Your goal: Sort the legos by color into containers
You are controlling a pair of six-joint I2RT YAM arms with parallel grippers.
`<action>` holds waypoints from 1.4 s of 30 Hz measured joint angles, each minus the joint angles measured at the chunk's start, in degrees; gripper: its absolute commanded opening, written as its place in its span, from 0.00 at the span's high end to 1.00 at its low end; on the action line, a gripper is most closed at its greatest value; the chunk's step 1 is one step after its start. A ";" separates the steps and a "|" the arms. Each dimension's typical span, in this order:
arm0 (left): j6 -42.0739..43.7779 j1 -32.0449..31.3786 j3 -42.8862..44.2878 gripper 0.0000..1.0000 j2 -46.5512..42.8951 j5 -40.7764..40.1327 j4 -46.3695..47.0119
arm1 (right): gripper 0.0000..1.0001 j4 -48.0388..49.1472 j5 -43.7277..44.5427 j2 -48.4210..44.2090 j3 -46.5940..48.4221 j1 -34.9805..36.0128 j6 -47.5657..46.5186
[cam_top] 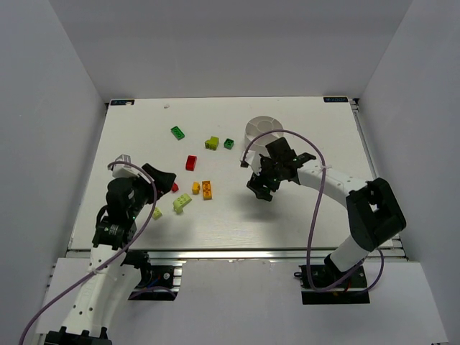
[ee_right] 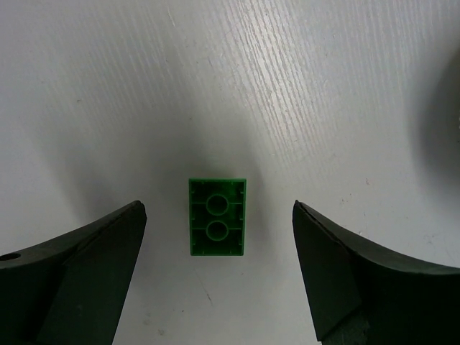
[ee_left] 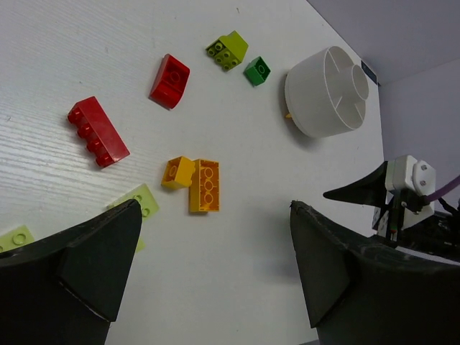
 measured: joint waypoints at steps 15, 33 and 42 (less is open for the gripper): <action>-0.94 0.00 -1.14 0.06 -3.10 0.00 -3.10 | 0.37 -0.22 3.89 5.20 1.49 0.33 0.52; -16.33 -1.88 -13.29 0.02 0.74 13.66 28.17 | 1.00 -3.69 -17.53 0.59 12.94 -4.13 14.05; -18.67 -13.25 -11.45 0.10 18.88 17.18 53.59 | 1.00 7.37 -33.81 -1.73 14.93 -6.51 43.41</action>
